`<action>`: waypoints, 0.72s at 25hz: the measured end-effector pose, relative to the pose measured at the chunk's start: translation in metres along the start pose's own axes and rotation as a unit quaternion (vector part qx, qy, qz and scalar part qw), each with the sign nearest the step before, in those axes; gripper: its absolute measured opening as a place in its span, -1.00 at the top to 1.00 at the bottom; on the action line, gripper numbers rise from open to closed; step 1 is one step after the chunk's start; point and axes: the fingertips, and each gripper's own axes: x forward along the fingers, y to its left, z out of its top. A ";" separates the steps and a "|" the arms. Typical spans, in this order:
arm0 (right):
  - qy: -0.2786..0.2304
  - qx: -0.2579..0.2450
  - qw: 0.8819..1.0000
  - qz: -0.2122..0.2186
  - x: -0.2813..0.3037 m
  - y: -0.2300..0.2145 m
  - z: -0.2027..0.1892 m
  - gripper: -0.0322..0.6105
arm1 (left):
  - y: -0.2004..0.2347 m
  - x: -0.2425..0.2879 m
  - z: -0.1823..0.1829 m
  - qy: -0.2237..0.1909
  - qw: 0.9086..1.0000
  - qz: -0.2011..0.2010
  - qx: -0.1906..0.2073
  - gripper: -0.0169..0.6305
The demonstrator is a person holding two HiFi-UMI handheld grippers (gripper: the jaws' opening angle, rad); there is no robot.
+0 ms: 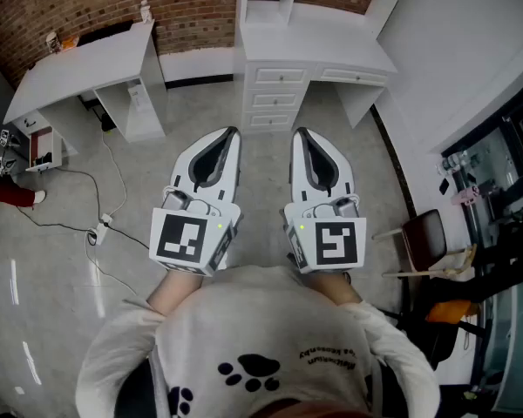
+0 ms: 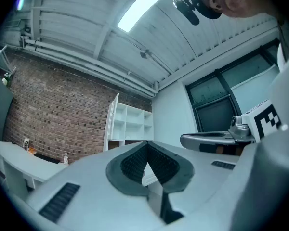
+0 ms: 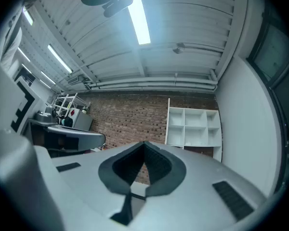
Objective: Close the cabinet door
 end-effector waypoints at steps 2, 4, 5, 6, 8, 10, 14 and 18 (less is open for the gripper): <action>0.000 0.000 1.000 -0.001 0.005 0.005 0.000 0.87 | 0.009 0.000 0.001 0.005 1.000 0.004 0.001 0.92; 0.000 0.001 1.000 -0.003 0.011 0.011 -0.001 0.87 | 0.018 -0.001 0.001 0.008 1.000 0.004 0.002 0.92; 0.001 0.002 1.000 -0.005 0.013 0.014 -0.002 0.87 | 0.022 -0.001 0.001 0.007 1.000 0.003 0.001 0.92; 0.002 0.002 1.000 -0.007 0.016 0.017 -0.003 0.87 | 0.026 -0.001 0.000 0.007 1.000 0.001 0.000 0.92; 0.007 0.005 1.000 -0.012 0.019 0.021 -0.007 0.87 | 0.032 0.000 -0.003 0.009 1.000 -0.003 -0.003 0.92; 0.011 0.012 1.000 -0.015 0.020 0.023 -0.013 0.87 | 0.035 0.001 -0.009 0.011 1.000 -0.009 -0.009 0.92; 0.008 0.028 0.999 -0.018 0.031 0.017 -0.019 0.87 | 0.040 0.014 -0.017 0.010 1.000 -0.020 -0.016 0.92; 0.004 0.030 0.999 -0.012 0.051 0.009 -0.026 0.87 | 0.051 0.033 -0.024 0.013 1.000 -0.015 -0.023 0.92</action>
